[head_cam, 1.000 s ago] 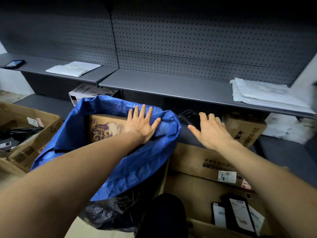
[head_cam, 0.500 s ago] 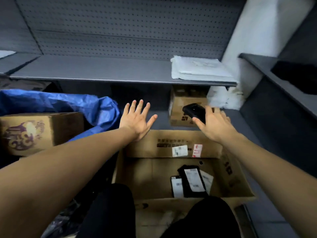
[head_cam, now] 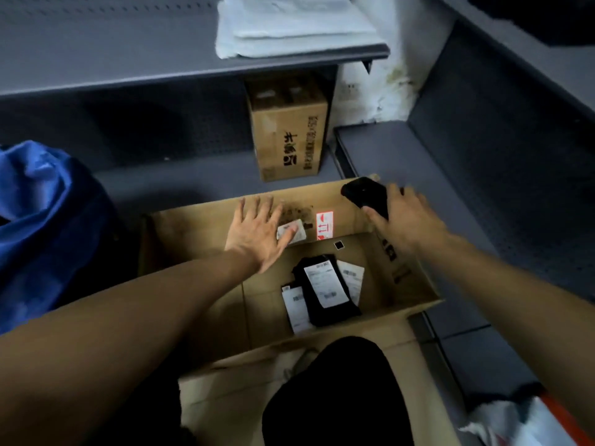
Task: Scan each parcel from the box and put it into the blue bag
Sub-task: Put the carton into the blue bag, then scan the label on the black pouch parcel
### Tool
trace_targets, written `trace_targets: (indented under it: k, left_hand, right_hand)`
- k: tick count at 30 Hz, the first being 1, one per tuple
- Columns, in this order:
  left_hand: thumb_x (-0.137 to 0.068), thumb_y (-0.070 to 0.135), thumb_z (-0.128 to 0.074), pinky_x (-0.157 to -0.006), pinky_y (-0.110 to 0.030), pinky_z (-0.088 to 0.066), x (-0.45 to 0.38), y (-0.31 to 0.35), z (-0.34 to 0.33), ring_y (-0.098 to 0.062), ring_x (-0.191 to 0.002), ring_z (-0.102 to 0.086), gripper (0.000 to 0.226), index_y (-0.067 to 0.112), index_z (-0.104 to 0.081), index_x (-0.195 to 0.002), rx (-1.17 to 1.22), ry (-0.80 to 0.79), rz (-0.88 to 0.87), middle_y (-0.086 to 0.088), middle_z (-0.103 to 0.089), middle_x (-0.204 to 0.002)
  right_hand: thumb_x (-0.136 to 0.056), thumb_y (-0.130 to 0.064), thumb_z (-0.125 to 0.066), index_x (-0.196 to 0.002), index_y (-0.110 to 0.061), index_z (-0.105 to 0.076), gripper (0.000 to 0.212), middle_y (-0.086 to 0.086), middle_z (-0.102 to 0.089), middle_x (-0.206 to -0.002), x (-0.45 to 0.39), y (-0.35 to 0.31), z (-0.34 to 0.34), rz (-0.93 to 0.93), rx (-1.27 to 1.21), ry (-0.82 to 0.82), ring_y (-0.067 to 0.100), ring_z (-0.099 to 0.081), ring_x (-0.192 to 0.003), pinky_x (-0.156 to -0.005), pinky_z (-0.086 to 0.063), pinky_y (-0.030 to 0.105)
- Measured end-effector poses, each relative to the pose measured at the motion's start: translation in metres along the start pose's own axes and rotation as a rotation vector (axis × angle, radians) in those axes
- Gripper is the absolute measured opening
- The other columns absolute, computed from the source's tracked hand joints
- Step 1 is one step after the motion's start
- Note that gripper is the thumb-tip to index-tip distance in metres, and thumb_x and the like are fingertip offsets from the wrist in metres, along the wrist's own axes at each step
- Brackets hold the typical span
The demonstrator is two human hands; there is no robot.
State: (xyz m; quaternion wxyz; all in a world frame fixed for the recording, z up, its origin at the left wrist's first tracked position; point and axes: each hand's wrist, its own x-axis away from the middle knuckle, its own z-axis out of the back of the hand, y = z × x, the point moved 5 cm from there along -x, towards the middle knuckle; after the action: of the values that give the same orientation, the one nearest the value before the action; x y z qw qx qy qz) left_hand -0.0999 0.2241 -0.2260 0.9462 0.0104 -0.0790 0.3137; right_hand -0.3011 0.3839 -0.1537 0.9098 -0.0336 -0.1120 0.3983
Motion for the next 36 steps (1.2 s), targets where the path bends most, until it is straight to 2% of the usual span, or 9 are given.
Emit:
trace_targets:
  k: [5, 11, 14, 18, 21, 23, 27, 32, 36]
  left_hand:
    - [-0.093, 0.065, 0.007, -0.121, -0.052, 0.004, -0.020, 0.022, -0.046, -0.026, -0.152, 0.002, 0.075, 0.026, 0.008, -0.157, -0.008, -0.074, -0.032, -0.003, -0.001, -0.166]
    - [-0.091, 0.065, 0.012, -0.121, -0.053, 0.002, -0.034, 0.035, -0.101, -0.028, -0.152, 0.003, 0.076, 0.026, 0.012, -0.155, -0.015, -0.138, -0.091, -0.005, 0.002, -0.165]
    - [-0.089, 0.064, 0.015, -0.121, -0.054, 0.001, -0.043, 0.040, -0.121, -0.029, -0.152, 0.004, 0.079, 0.024, 0.009, -0.157, -0.037, -0.161, -0.122, -0.005, 0.001, -0.165]
    - [-0.088, 0.063, 0.021, -0.122, -0.053, -0.003, -0.054, 0.051, -0.147, -0.031, -0.151, -0.010, 0.086, 0.024, -0.007, -0.159, -0.022, -0.121, -0.208, -0.006, -0.014, -0.164]
    - [-0.095, 0.059, 0.000, -0.121, -0.054, -0.009, -0.064, 0.063, -0.168, -0.035, -0.149, -0.018, 0.074, 0.023, -0.015, -0.158, -0.008, -0.094, -0.318, -0.010, -0.024, -0.162]
    - [-0.097, 0.059, -0.017, -0.120, -0.057, -0.009, -0.073, 0.075, -0.182, -0.038, -0.149, -0.014, 0.071, 0.024, -0.010, -0.158, -0.069, -0.110, -0.436, -0.011, -0.019, -0.163]
    - [-0.093, 0.053, -0.053, -0.120, -0.059, -0.004, -0.099, 0.093, -0.214, -0.039, -0.150, 0.001, 0.094, 0.023, 0.009, -0.157, -0.216, -0.242, -0.565, -0.011, 0.001, -0.165]
    - [-0.082, 0.054, -0.071, -0.120, -0.058, -0.002, -0.128, 0.110, -0.234, -0.038, -0.150, 0.002, 0.116, 0.021, 0.013, -0.156, -0.264, -0.296, -0.615, -0.009, 0.004, -0.165]
    - [-0.069, 0.052, -0.083, -0.121, -0.056, 0.000, -0.143, 0.118, -0.252, -0.038, -0.150, 0.007, 0.136, 0.019, 0.018, -0.155, -0.353, -0.388, -0.662, -0.008, 0.009, -0.165]
  right_hand:
    - [-0.098, -0.057, -0.042, -0.142, -0.012, -0.031, 0.064, 0.022, -0.044, -0.130, -0.007, 0.026, -0.047, 0.011, 0.002, -0.054, 0.040, -0.046, -0.120, -0.098, -0.043, 0.052]
    - [-0.099, -0.058, -0.040, -0.149, -0.015, -0.026, 0.067, 0.022, -0.037, -0.143, -0.012, 0.049, -0.098, -0.008, -0.015, -0.122, 0.041, -0.039, -0.131, -0.104, -0.039, 0.052]
    - [-0.099, -0.059, -0.038, -0.153, -0.019, -0.020, 0.070, 0.020, -0.030, -0.152, -0.017, 0.061, -0.117, -0.032, -0.039, -0.139, 0.041, -0.034, -0.137, -0.107, -0.037, 0.053]
    - [-0.097, -0.063, -0.036, -0.153, -0.018, -0.022, 0.073, 0.022, -0.037, -0.148, -0.023, 0.074, -0.141, -0.040, -0.011, -0.132, 0.040, -0.043, -0.131, -0.104, -0.041, 0.050]
    - [-0.097, -0.063, -0.037, -0.154, -0.019, -0.020, 0.074, 0.022, -0.035, -0.151, -0.026, 0.083, -0.159, -0.064, -0.036, -0.162, 0.038, -0.039, -0.135, -0.107, -0.038, 0.048]
    - [-0.096, -0.064, -0.037, -0.154, -0.020, -0.020, 0.075, 0.021, -0.035, -0.151, -0.029, 0.089, -0.168, -0.075, -0.055, -0.161, 0.038, -0.039, -0.135, -0.107, -0.039, 0.049]
    - [-0.095, -0.065, -0.036, -0.154, -0.021, -0.020, 0.075, 0.019, -0.036, -0.150, -0.035, 0.097, -0.182, -0.094, -0.071, -0.180, 0.036, -0.040, -0.135, -0.107, -0.038, 0.047]
    - [-0.095, -0.063, -0.040, -0.152, -0.021, -0.025, 0.072, 0.017, -0.042, -0.145, -0.044, 0.105, -0.190, -0.123, -0.113, -0.185, 0.034, -0.044, -0.131, -0.104, -0.040, 0.044]
    - [-0.095, -0.063, -0.040, -0.153, -0.023, -0.022, 0.073, 0.016, -0.038, -0.149, -0.050, 0.108, -0.200, -0.143, -0.160, -0.216, 0.032, -0.041, -0.135, -0.108, -0.040, 0.047]
